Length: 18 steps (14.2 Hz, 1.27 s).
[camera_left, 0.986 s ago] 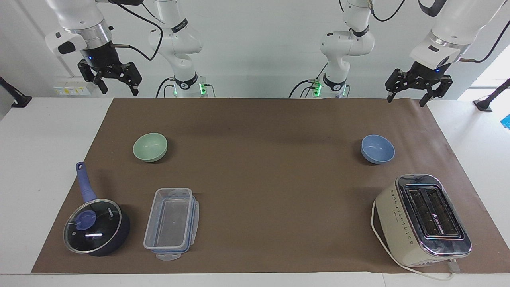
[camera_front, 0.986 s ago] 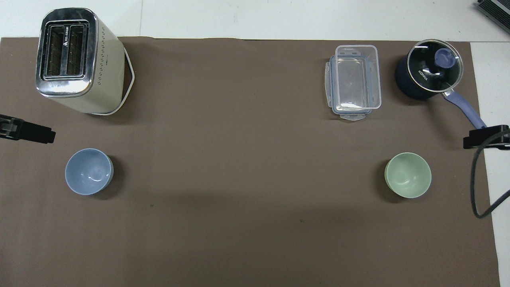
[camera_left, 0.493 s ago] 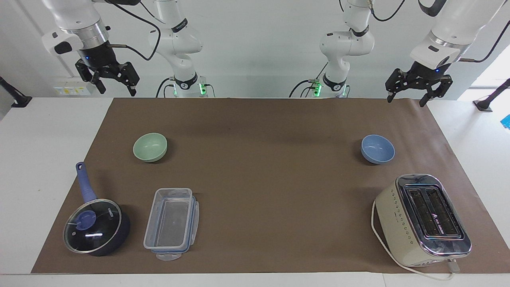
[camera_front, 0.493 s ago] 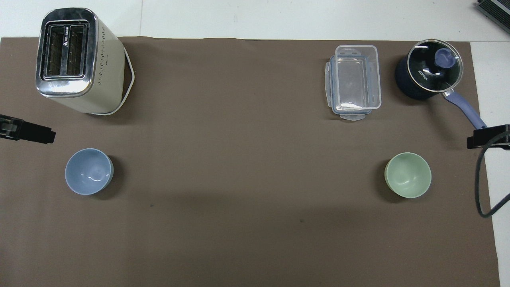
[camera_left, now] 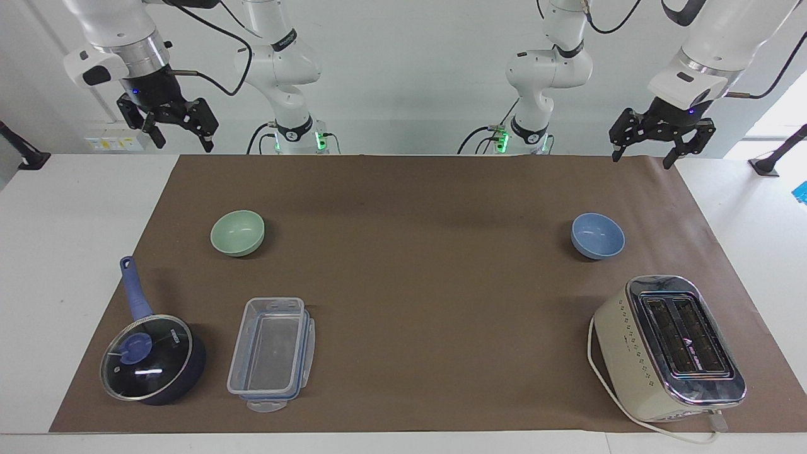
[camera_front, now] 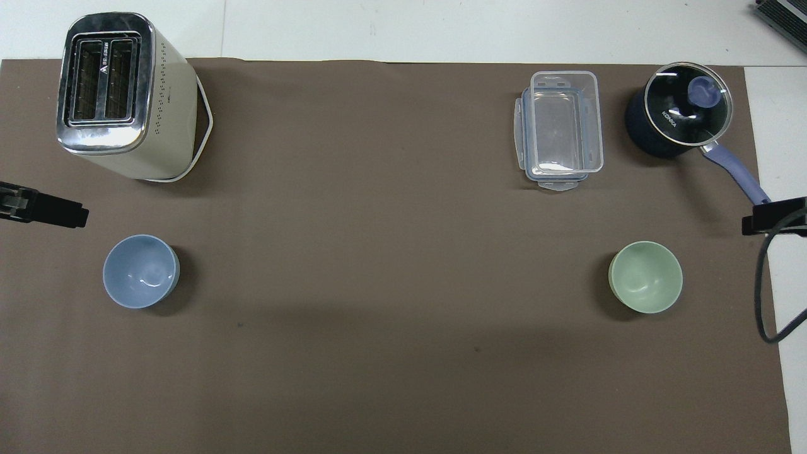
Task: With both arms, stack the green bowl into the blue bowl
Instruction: 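Grasp the blue bowl with the left gripper while the right gripper grasps the green bowl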
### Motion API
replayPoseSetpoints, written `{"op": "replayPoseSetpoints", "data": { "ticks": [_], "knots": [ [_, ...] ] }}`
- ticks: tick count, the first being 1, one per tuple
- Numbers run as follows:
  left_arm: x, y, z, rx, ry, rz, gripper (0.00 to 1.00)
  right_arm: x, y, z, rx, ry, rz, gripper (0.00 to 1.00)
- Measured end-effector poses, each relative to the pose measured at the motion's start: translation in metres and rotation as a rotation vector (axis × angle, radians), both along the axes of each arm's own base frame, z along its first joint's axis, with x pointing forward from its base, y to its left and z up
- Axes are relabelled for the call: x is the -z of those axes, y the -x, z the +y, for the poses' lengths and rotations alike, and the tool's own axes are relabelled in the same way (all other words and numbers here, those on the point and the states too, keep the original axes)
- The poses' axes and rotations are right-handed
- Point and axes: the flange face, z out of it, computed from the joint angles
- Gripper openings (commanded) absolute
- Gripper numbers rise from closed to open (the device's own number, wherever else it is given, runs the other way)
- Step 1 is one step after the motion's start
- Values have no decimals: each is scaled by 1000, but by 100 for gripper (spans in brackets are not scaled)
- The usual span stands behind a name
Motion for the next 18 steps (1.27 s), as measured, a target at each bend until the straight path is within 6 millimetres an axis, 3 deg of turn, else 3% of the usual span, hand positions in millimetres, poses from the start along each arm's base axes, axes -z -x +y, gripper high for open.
{"op": "replayPoseSetpoints", "data": {
  "ticks": [6, 10, 12, 14, 18],
  "knots": [
    [2, 0, 1, -3, 0, 5, 100, 17, -8, -5, -38, 4, -26, 100],
    [11, 2, 12, -22, -1, 23, 100, 84, -32, -12, -121, 12, -32, 100],
    [29, -1, 27, -50, 3, 23, 100, 122, -41, -16, -154, 11, 5, 100],
    [60, -7, 40, -58, 6, 12, 100, 155, -43, -20, -183, 9, 25, 100],
    [128, -10, 85, -42, 24, -3, 100, 224, -21, -64, -246, 0, 58, 100]
  ]
}}
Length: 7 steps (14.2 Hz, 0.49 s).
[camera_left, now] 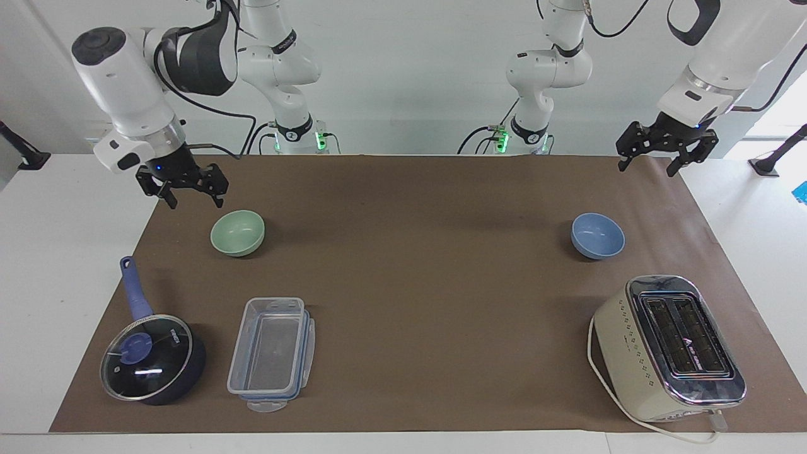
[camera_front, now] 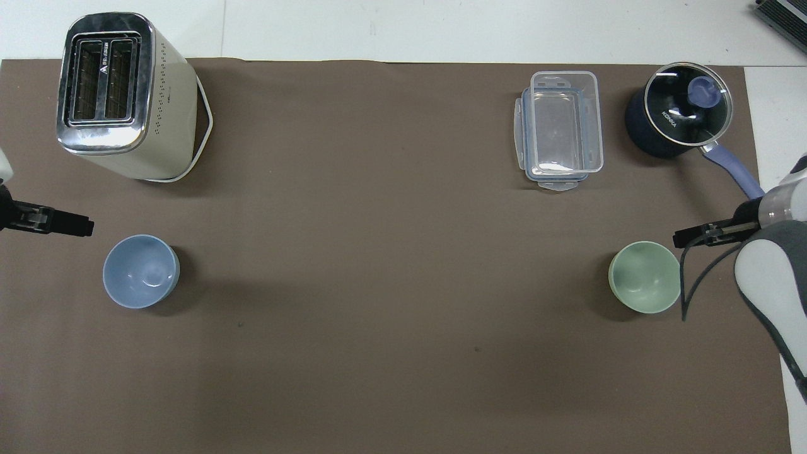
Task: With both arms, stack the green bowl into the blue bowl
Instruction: 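Grasp the blue bowl with the left gripper while the right gripper grasps the green bowl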
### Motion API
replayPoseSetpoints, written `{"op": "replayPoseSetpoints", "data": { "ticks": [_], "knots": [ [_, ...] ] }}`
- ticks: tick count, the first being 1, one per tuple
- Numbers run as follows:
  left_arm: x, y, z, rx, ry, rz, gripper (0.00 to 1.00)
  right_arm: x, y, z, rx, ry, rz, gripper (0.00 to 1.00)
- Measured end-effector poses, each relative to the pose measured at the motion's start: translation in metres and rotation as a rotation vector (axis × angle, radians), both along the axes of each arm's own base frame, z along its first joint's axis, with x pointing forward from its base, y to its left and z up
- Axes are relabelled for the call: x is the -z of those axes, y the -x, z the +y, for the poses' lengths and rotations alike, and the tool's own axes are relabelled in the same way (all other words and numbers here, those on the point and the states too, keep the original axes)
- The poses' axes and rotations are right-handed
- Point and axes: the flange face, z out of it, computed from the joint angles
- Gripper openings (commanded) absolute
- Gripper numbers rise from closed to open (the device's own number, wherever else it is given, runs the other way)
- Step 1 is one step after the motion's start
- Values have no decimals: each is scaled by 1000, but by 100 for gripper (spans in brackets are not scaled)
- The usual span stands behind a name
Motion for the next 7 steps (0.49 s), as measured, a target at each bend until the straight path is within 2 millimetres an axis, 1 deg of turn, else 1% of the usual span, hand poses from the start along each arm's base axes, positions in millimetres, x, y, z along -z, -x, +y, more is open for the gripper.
{"op": "replayPoseSetpoints", "data": {
  "ticks": [1, 2, 4, 6, 7],
  "knots": [
    [13, 2, 13, 0, 12, -4, 100, 11, 6, -9, -2, -3, 12, 100],
    [27, 4, 24, 0, 18, -8, 100, 19, 11, -13, -1, -6, 21, 100],
    [55, 8, 39, -4, 22, -5, 100, 34, 16, -11, -4, -8, 29, 100],
    [86, 10, 45, -11, 34, 7, 100, 61, 25, -8, -6, -6, 19, 100],
    [102, 10, 45, -16, 39, 14, 96, 77, 31, -7, -6, -6, 18, 100]
  ]
}}
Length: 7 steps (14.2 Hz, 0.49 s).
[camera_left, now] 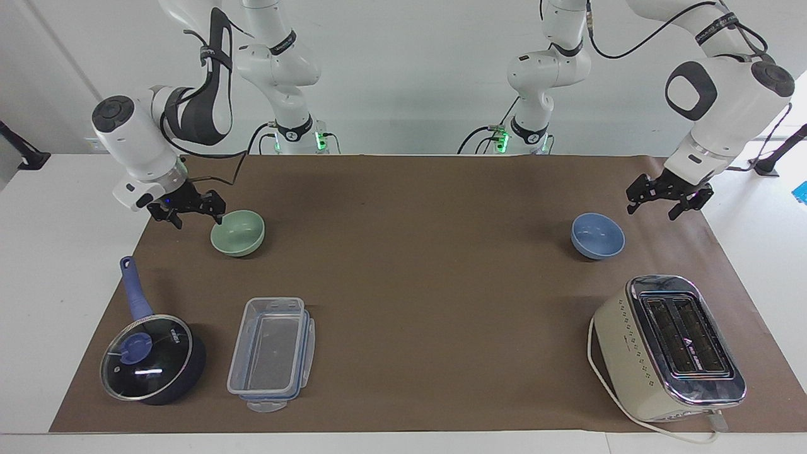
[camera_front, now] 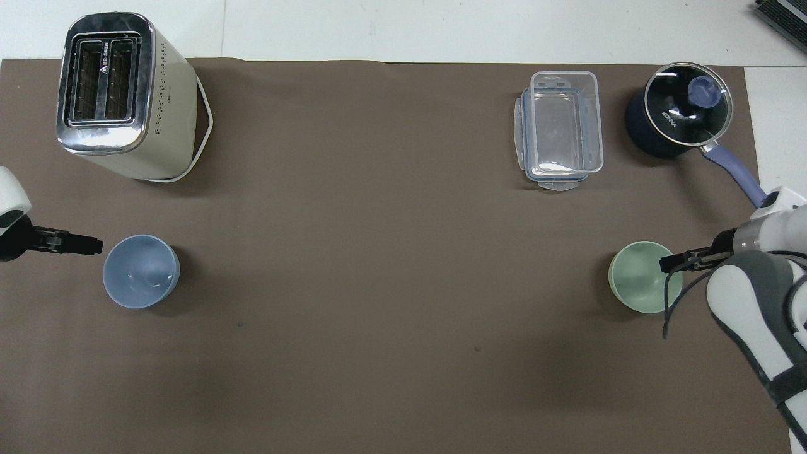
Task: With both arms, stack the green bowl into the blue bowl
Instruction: 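Grasp the blue bowl with the left gripper while the right gripper grasps the green bowl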
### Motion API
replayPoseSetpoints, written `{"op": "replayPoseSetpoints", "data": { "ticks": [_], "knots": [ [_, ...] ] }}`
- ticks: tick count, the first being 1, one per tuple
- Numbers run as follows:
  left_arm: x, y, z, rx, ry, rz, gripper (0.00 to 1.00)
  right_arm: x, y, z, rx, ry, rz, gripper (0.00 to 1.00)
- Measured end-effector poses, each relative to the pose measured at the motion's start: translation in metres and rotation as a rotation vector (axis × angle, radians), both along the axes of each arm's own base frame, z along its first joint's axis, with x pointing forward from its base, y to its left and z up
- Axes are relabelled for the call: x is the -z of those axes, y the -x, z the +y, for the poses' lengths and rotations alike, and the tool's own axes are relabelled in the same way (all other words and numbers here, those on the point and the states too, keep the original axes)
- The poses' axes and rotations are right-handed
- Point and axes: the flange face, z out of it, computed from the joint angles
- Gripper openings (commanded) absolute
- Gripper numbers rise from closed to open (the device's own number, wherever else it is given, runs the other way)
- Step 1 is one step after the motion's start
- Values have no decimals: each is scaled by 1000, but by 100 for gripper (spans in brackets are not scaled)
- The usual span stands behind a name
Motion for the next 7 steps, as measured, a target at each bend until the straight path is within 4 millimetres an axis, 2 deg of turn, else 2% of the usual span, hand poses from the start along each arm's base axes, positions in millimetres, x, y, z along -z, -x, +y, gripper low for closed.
{"op": "replayPoseSetpoints", "data": {
  "ticks": [1, 2, 3, 4, 6, 7],
  "knots": [
    [16, 1, 0, -3, 2, 6, 89, 12, 5, 1, 1, -2, 5, 100],
    [34, 2, 0, -6, 2, 14, 86, 20, 8, 2, 3, -5, 11, 100],
    [49, 4, 0, -8, 3, 24, 83, 24, 9, 2, 3, -6, 15, 91],
    [62, 6, 1, -11, 5, 35, 81, 24, 9, 2, 4, -7, 16, 77],
    [80, 12, 7, -24, 6, 51, 76, 26, 9, 2, 9, -11, 16, 57],
    [88, 16, 11, -32, 6, 54, 63, 27, 8, 1, 13, -13, 14, 50]
  ]
}}
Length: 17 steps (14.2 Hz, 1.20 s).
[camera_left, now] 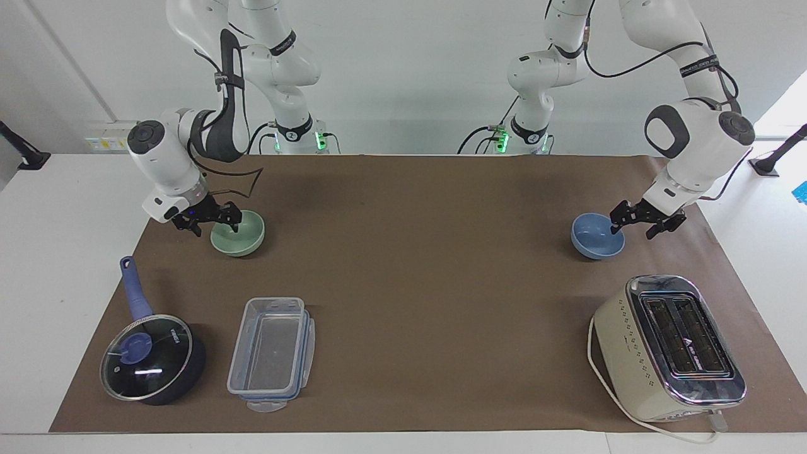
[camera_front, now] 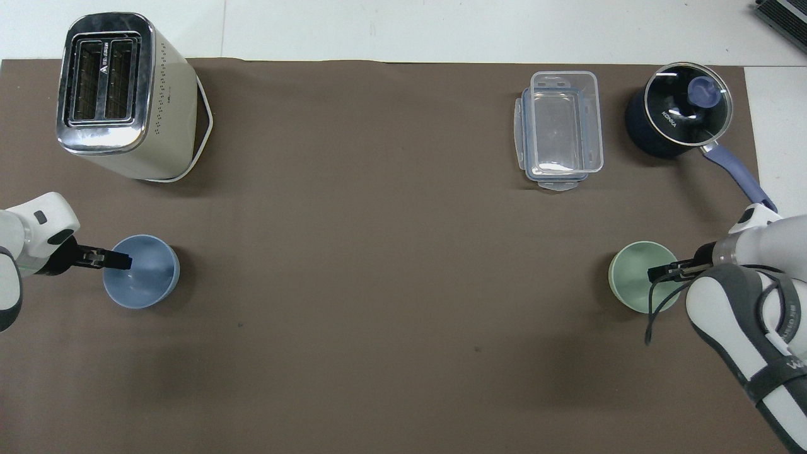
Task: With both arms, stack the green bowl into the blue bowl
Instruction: 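Grasp the blue bowl with the left gripper while the right gripper grasps the green bowl, then carry the blue bowl toward center while the right gripper lifts the green bowl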
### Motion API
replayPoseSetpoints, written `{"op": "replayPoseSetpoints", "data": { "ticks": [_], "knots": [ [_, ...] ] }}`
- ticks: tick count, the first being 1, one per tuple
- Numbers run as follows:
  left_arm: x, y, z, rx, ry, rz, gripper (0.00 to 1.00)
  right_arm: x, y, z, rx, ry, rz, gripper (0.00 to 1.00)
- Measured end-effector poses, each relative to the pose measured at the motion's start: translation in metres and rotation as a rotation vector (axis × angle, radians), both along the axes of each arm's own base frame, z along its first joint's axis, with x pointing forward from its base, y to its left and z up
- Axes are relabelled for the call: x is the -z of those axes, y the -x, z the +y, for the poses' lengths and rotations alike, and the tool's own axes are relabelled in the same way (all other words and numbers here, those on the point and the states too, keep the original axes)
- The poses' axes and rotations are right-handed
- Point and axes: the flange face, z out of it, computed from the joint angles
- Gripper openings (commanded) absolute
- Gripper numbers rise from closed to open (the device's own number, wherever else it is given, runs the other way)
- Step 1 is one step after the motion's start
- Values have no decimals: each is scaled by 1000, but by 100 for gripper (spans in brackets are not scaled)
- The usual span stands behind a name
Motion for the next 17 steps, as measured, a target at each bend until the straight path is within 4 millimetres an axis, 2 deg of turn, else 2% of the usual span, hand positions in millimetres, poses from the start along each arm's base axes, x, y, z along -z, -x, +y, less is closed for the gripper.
{"op": "replayPoseSetpoints", "data": {
  "ticks": [2, 3, 5, 9, 11, 13, 14, 17],
  "knots": [
    [10, 6, 4, -16, 7, 5, 16, 2, 0, -4, 9, 1, -6, 39],
    [12, 8, 4, -24, 14, 8, 0, 2, 0, -6, 12, 1, -8, 26],
    [13, 9, 5, -32, 20, 11, 0, 3, -1, -6, 13, 2, -11, 0],
    [2, 9, 1, -31, 33, 11, 0, 1, -1, -6, 23, -4, -12, 0],
    [-7, 8, -10, -10, 35, 10, 0, -2, -2, -6, 26, -6, -17, 0],
    [-24, 4, -36, 7, 34, 7, 0, -15, -10, -6, 25, -9, -20, 0],
    [-32, 1, -56, 12, 32, 1, 0, -30, -18, -5, 30, -21, -17, 0],
    [-42, -3, -133, 7, 26, -4, 0, -86, -44, -4, 61, -81, -61, 0]
  ]
}}
